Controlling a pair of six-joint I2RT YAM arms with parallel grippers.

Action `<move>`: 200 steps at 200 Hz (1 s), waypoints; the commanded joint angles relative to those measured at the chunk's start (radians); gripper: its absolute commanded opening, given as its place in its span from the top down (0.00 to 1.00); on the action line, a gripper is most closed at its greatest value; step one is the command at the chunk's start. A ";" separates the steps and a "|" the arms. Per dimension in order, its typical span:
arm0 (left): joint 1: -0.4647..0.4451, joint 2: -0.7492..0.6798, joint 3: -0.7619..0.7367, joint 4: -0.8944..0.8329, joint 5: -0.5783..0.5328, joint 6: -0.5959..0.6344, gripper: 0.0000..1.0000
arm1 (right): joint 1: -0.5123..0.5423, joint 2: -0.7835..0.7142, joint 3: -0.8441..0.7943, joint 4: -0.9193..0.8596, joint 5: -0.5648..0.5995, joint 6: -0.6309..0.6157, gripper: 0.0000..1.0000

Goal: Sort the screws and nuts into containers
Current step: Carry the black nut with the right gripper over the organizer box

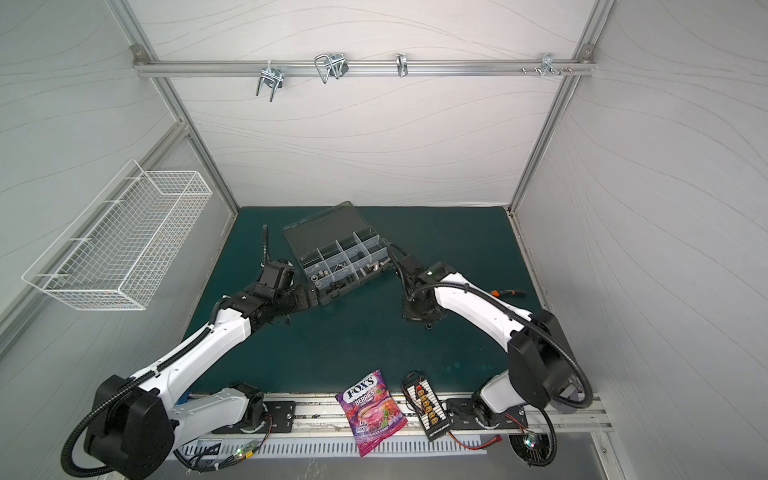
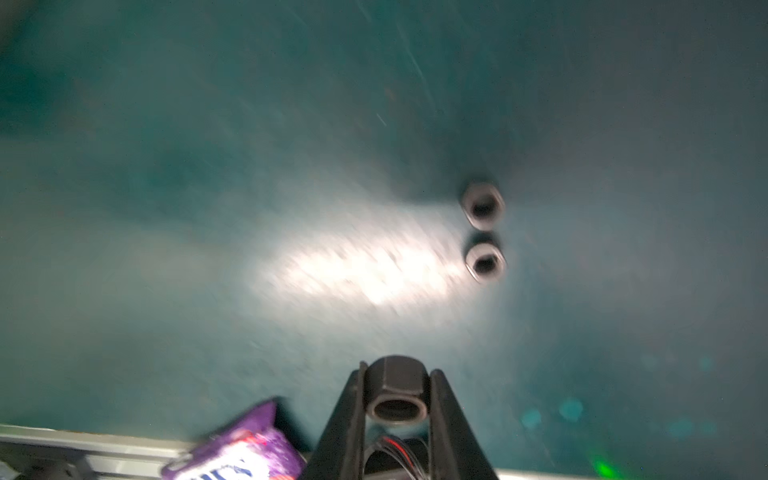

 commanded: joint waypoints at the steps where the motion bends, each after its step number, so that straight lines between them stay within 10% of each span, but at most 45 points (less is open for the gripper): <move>1: 0.006 -0.014 0.038 0.021 0.009 -0.008 0.01 | 0.006 0.084 0.122 0.029 0.014 -0.081 1.00; 103: 0.006 -0.027 0.046 0.025 0.024 -0.011 0.01 | 0.003 0.581 0.771 0.061 0.021 -0.263 1.00; 200: 0.006 -0.028 0.051 0.015 0.030 -0.009 0.01 | -0.034 0.808 1.010 0.196 -0.051 -0.305 0.99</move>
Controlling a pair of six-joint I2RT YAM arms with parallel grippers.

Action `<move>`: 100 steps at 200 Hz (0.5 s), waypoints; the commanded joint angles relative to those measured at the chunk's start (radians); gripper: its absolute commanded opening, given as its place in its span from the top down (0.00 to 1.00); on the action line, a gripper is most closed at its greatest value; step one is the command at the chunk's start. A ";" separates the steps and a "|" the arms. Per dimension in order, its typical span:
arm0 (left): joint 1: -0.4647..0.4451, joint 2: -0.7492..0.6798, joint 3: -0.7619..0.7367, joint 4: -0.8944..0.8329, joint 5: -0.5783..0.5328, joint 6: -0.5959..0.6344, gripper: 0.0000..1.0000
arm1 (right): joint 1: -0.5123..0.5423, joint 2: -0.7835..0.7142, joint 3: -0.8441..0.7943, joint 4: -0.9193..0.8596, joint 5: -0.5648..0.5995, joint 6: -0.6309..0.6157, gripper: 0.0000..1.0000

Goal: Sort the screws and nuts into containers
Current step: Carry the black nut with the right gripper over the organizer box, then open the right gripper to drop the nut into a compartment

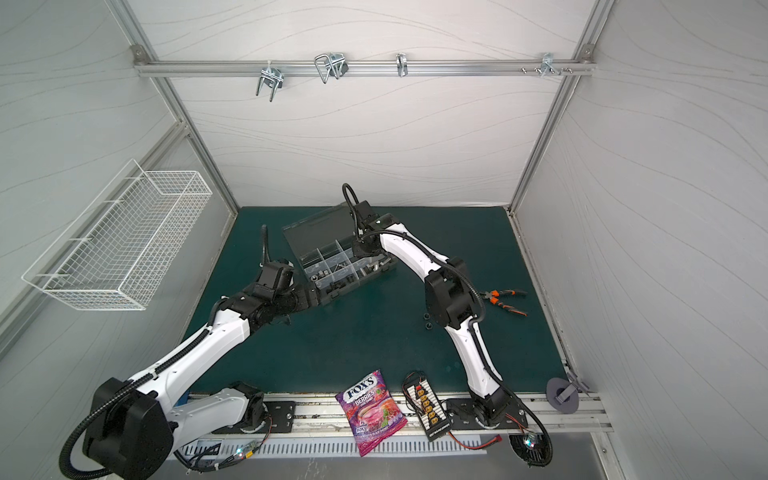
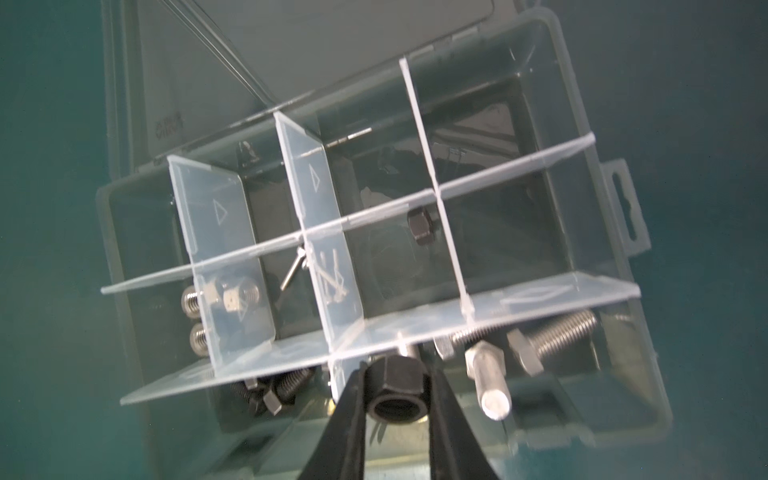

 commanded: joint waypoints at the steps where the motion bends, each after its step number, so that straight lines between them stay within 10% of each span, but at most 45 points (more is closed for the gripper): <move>1: 0.006 -0.015 0.050 0.015 0.005 -0.008 0.01 | -0.007 0.041 0.050 0.047 -0.023 -0.037 0.99; 100: 0.006 -0.025 0.055 0.006 -0.005 -0.005 0.01 | -0.015 0.158 0.167 0.044 -0.032 -0.049 0.78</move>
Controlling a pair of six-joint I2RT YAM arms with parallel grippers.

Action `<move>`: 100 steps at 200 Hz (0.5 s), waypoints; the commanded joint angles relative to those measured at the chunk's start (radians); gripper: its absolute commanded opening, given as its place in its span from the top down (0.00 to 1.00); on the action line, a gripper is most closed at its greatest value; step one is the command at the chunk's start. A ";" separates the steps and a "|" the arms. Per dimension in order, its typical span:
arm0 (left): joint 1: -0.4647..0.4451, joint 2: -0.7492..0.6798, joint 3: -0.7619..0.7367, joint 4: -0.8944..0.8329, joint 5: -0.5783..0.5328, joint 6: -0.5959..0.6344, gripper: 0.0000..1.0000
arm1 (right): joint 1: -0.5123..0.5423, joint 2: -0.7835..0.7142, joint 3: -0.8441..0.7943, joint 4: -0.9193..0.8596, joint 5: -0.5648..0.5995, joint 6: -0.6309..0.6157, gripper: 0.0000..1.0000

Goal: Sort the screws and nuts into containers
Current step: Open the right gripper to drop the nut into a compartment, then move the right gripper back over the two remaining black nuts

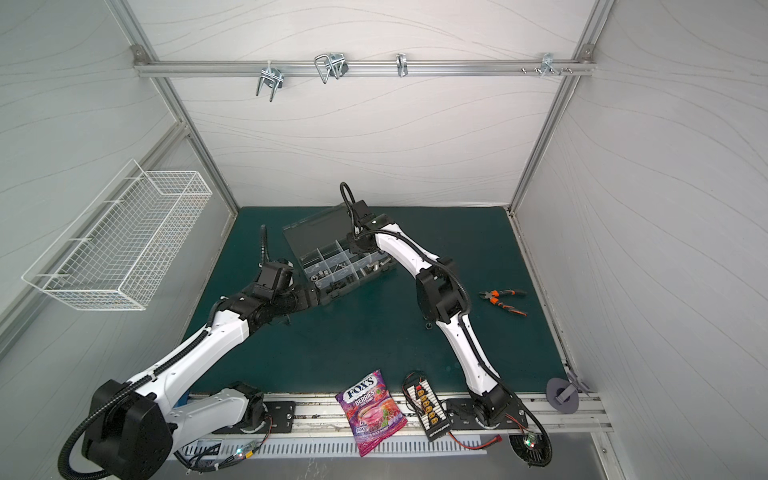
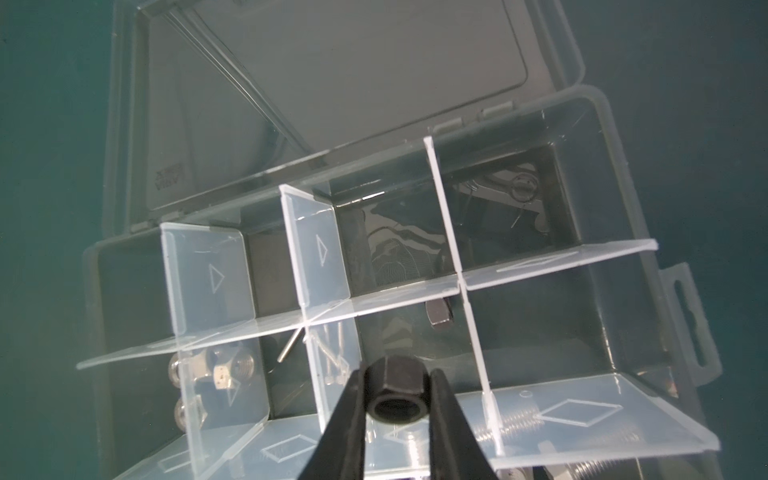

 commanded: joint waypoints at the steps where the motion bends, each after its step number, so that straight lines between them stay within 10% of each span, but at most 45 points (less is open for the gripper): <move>1: 0.006 -0.016 0.053 0.008 -0.005 -0.005 0.01 | -0.007 0.020 0.024 0.007 -0.014 -0.021 0.77; 38: 0.005 -0.017 0.056 0.007 -0.008 -0.004 0.01 | -0.008 0.020 0.025 0.000 -0.022 -0.022 0.58; 100: 0.006 -0.022 0.056 0.003 -0.017 -0.003 0.01 | -0.008 -0.049 0.019 -0.033 -0.022 -0.023 0.54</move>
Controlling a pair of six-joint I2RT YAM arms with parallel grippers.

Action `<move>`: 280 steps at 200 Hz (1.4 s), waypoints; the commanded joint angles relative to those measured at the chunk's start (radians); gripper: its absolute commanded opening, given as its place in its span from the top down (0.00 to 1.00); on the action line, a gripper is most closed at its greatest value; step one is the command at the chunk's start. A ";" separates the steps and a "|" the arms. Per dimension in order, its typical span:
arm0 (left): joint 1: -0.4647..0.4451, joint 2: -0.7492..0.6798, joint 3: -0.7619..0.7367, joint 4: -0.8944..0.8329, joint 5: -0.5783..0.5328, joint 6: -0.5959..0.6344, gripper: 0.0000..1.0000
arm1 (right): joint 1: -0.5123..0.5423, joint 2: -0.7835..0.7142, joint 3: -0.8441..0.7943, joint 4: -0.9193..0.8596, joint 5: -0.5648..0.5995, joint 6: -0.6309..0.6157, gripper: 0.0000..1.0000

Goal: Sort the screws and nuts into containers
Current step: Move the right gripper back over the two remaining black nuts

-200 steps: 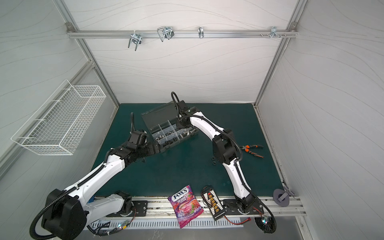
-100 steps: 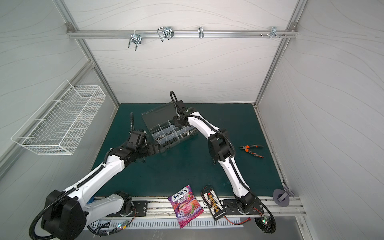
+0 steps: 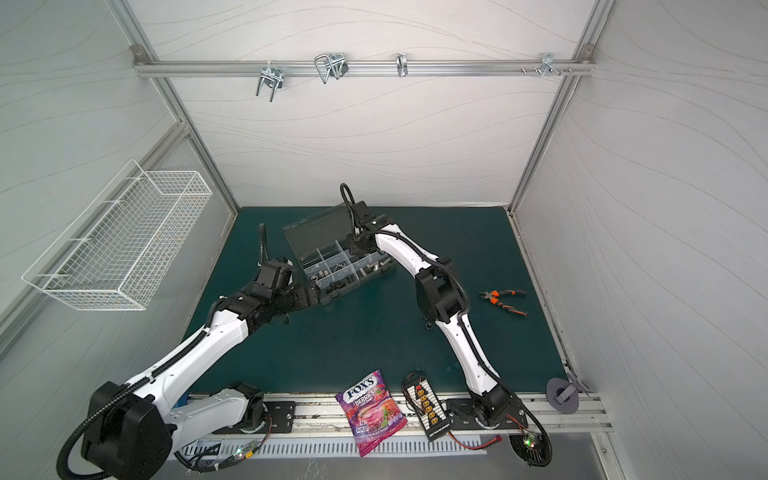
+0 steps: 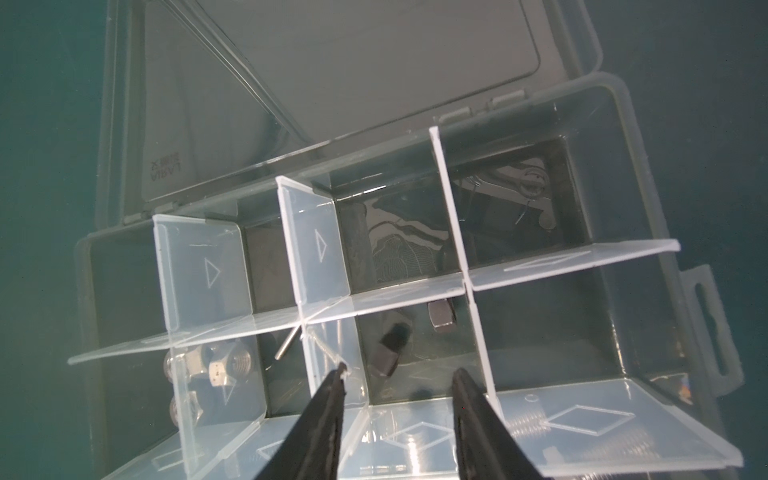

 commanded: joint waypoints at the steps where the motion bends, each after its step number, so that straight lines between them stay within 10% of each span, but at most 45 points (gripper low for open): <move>1: 0.006 -0.015 0.044 0.004 -0.016 -0.004 0.01 | -0.006 -0.056 0.018 -0.031 -0.008 -0.012 0.54; 46: 0.006 -0.027 0.046 -0.007 -0.030 0.001 0.01 | -0.006 -0.189 -0.078 -0.040 -0.001 0.002 0.54; 200: 0.006 -0.031 0.045 -0.002 -0.037 0.007 0.01 | -0.005 -0.772 -0.845 -0.082 0.188 0.081 0.01; 280: 0.006 -0.017 0.041 -0.001 -0.033 0.008 0.01 | -0.052 -0.925 -1.165 -0.104 0.164 0.166 0.11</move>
